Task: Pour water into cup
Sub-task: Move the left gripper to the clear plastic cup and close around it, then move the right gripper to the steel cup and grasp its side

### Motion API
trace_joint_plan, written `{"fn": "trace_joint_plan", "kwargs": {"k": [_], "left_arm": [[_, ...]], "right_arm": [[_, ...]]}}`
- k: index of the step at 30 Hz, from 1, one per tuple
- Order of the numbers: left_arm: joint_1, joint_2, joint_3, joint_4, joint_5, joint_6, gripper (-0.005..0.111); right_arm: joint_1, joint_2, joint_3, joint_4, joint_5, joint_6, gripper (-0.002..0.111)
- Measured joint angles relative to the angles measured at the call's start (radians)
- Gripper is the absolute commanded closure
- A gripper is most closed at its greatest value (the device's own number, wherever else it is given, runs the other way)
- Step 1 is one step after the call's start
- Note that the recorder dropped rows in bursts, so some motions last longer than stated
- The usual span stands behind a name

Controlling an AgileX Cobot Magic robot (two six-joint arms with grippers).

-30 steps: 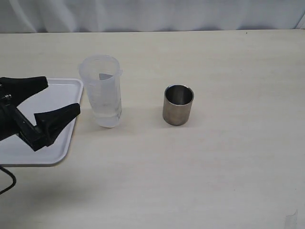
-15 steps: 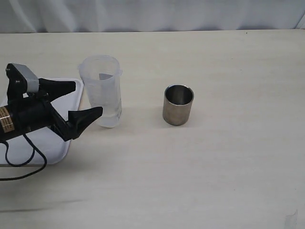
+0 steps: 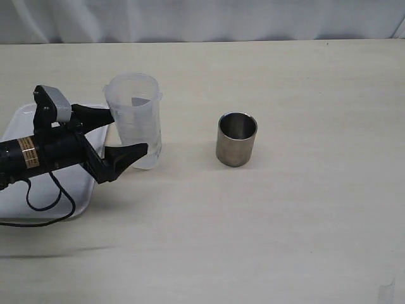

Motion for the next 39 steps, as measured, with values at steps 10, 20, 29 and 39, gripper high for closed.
{"fn": "trace_joint_plan", "kwargs": {"k": [10, 20, 29, 39], "left_arm": [[-0.092, 0.069, -0.126, 0.002, 0.022, 0.0, 0.002], [-0.098, 0.072, -0.133, -0.023, -0.003, 0.0, 0.002], [-0.098, 0.072, -0.133, -0.052, -0.003, 0.0, 0.002], [-0.098, 0.072, -0.133, -0.052, -0.003, 0.0, 0.002]], "right_arm": [[0.0, 0.0, 0.0, 0.0, 0.002, 0.0, 0.074], [0.0, 0.0, 0.0, 0.0, 0.008, 0.0, 0.074], [0.0, 0.266, 0.0, -0.096, -0.154, 0.0, 0.027], [0.0, 0.684, 0.0, -0.326, -0.47, 0.046, 0.027]]}}
